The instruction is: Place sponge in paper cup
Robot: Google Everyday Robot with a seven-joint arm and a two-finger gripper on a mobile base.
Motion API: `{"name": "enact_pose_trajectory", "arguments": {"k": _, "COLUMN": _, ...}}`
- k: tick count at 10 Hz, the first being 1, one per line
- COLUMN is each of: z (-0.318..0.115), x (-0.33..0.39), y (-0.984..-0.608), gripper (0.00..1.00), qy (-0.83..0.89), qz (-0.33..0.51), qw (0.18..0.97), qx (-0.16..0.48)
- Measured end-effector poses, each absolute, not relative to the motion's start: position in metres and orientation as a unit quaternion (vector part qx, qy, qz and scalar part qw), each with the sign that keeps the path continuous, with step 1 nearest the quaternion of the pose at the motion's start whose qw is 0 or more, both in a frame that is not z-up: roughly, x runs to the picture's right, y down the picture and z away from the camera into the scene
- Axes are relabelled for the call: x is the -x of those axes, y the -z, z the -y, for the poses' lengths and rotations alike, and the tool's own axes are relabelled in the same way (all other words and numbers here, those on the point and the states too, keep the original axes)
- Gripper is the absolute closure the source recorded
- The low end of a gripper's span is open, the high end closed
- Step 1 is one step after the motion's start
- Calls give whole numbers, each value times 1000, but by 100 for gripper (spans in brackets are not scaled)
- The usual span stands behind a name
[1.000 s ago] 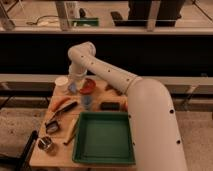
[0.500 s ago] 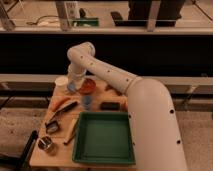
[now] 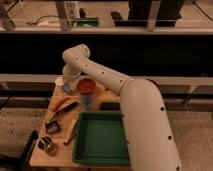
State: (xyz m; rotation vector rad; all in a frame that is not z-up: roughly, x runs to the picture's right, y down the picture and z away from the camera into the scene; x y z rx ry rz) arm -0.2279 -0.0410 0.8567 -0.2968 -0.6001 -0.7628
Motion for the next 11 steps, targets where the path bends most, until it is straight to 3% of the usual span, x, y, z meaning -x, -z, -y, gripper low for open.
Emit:
{"name": "enact_pose_trajectory", "arguments": {"k": 6, "z": 76, "x": 245, "y": -871, "gripper": 99, "qy": 407, "qz": 291, "qw": 864, "qx": 57}}
{"name": "enact_pose_trajectory", "arguments": {"k": 11, "z": 88, "x": 270, "y": -881, "gripper": 99, "qy": 407, "qz": 309, "qw": 859, "qx": 32}}
